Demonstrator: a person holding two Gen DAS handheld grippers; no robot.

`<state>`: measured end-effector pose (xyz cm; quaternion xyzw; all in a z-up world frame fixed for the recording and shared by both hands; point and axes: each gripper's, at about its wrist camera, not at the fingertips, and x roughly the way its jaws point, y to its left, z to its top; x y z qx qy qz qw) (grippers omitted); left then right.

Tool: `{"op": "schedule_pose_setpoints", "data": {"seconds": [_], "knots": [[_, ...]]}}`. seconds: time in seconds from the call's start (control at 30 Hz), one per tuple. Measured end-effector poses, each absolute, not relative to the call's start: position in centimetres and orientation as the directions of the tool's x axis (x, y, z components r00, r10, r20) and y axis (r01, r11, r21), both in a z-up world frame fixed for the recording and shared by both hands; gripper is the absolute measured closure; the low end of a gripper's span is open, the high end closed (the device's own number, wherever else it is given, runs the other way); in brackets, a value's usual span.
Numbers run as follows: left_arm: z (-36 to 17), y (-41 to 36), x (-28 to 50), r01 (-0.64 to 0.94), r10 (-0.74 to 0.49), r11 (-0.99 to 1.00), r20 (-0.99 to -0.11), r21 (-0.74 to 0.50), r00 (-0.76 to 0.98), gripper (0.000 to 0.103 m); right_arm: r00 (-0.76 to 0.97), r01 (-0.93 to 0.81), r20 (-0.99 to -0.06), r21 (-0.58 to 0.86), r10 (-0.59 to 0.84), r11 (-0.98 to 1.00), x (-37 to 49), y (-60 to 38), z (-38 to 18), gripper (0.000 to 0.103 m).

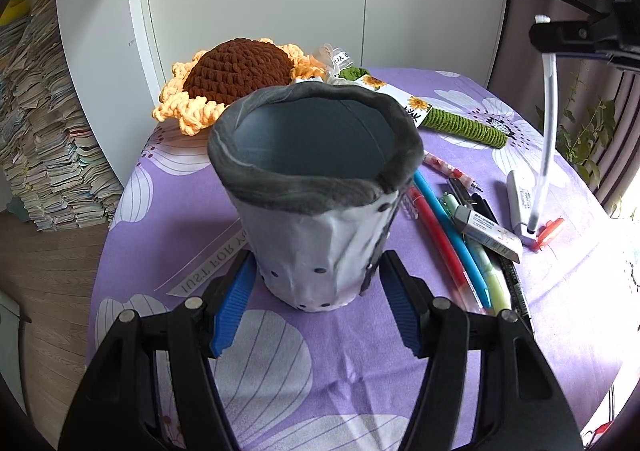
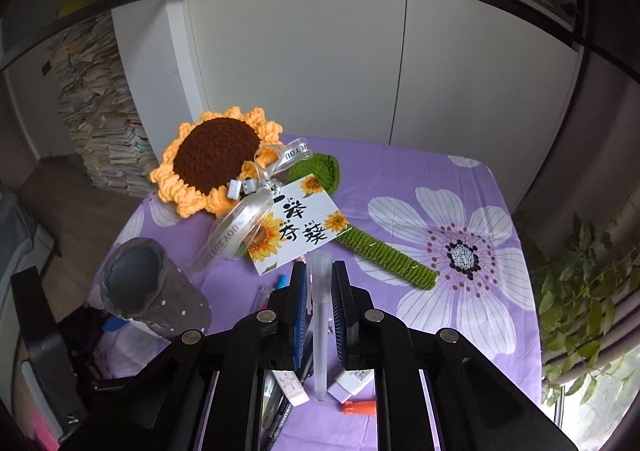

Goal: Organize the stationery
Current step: 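Lower the clear pen into the cup held by the left tool and release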

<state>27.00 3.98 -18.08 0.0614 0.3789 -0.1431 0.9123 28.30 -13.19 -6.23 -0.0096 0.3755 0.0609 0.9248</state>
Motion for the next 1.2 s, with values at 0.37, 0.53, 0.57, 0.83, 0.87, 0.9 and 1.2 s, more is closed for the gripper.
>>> {"op": "schedule_pose_setpoints", "data": {"seconds": [0.37, 0.53, 0.57, 0.83, 0.87, 0.9, 1.2], "knots": [[-18.3, 3.9, 27.0, 0.308, -0.211, 0.951, -0.716, 0.006, 0.665, 0.040, 0.819, -0.322, -0.460, 0.124, 0.342, 0.939, 25.7, -8.9, 0.9, 0.090], [-18.3, 3.9, 27.1, 0.308, -0.212, 0.951, -0.718, 0.004, 0.663, 0.040, 0.773, -0.405, -0.446, 0.200, 0.451, 0.892, 27.9, -6.8, 0.8, 0.090], [-18.4, 4.0, 27.1, 0.308, -0.212, 0.951, -0.719, 0.003, 0.662, 0.040, 0.769, -0.417, -0.440, 0.204, 0.463, 0.886, 28.1, -6.5, 0.8, 0.090], [-18.5, 3.8, 27.2, 0.307, -0.210, 0.952, -0.722, 0.004, 0.660, 0.040, 0.736, -0.445, -0.495, 0.159, 0.461, 0.881, 28.7, -5.0, -1.7, 0.090], [-18.5, 3.8, 27.2, 0.307, -0.210, 0.952, -0.722, 0.004, 0.659, 0.040, 0.727, -0.445, -0.510, 0.159, 0.459, 0.881, 28.8, -5.0, -2.2, 0.090], [-18.5, 3.8, 27.2, 0.307, -0.211, 0.952, -0.722, 0.003, 0.659, 0.040, 0.719, -0.442, -0.526, 0.159, 0.454, 0.883, 28.9, -5.1, -2.7, 0.090], [-18.0, 4.1, 26.8, 0.304, -0.218, 0.953, -0.702, -0.002, 0.678, 0.040, 0.654, -0.420, -0.608, 0.204, 0.451, 0.884, 29.5, -5.5, -5.8, 0.090]]}}
